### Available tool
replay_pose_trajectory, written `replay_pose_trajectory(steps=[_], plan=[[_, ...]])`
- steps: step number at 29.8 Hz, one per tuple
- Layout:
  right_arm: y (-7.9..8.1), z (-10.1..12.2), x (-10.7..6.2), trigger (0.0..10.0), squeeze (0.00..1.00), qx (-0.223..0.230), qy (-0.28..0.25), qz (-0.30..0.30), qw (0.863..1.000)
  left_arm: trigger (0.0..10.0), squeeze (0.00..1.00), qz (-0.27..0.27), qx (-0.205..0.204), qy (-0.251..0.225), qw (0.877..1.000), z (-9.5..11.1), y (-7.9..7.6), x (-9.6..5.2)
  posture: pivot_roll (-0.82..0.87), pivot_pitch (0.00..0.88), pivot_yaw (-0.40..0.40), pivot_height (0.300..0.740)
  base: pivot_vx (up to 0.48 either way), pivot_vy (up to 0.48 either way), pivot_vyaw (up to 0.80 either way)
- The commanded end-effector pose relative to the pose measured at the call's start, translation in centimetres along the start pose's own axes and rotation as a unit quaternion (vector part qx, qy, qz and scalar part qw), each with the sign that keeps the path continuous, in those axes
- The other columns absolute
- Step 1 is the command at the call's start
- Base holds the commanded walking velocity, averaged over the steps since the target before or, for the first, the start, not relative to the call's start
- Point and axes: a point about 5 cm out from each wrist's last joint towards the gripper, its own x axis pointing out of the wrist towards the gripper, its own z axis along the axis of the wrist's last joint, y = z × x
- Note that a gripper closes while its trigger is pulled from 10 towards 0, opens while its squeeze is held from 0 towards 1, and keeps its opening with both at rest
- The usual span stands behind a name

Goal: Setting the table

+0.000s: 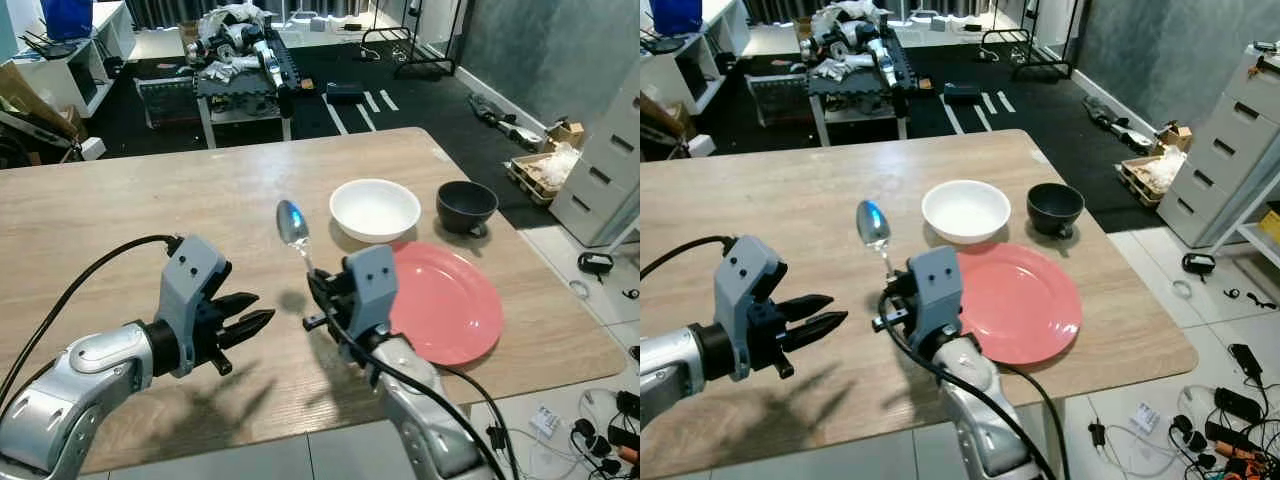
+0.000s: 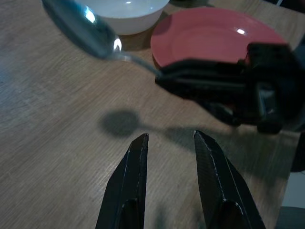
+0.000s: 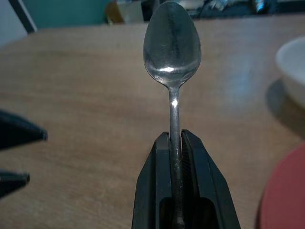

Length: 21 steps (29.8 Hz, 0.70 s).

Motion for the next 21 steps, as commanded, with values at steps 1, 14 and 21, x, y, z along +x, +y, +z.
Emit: replay_pose_trajectory(steps=[1,14,21], plan=[[0.4,-0.3,0.2,10.0,0.00,0.003,0.010,0.001,1.000,10.0,0.00,-0.002,0.002,0.009,1.000,-0.3,-0.3,0.0,0.15,0.129,0.129,0.740,0.000,0.000,0.00],[1.5,-3.7,1.6,10.0,0.00,0.047,0.123,-0.065,0.989,10.0,0.00,0.004,0.001,0.010,1.000,-0.4,-0.4,0.2,0.16,0.135,0.119,0.740,0.000,0.000,0.00],[0.9,-4.2,1.5,10.0,0.01,0.067,0.139,-0.105,0.982,10.0,0.00,0.007,-0.001,0.008,1.000,-0.4,-0.4,0.3,0.16,0.136,0.115,0.740,0.000,0.000,0.00]])
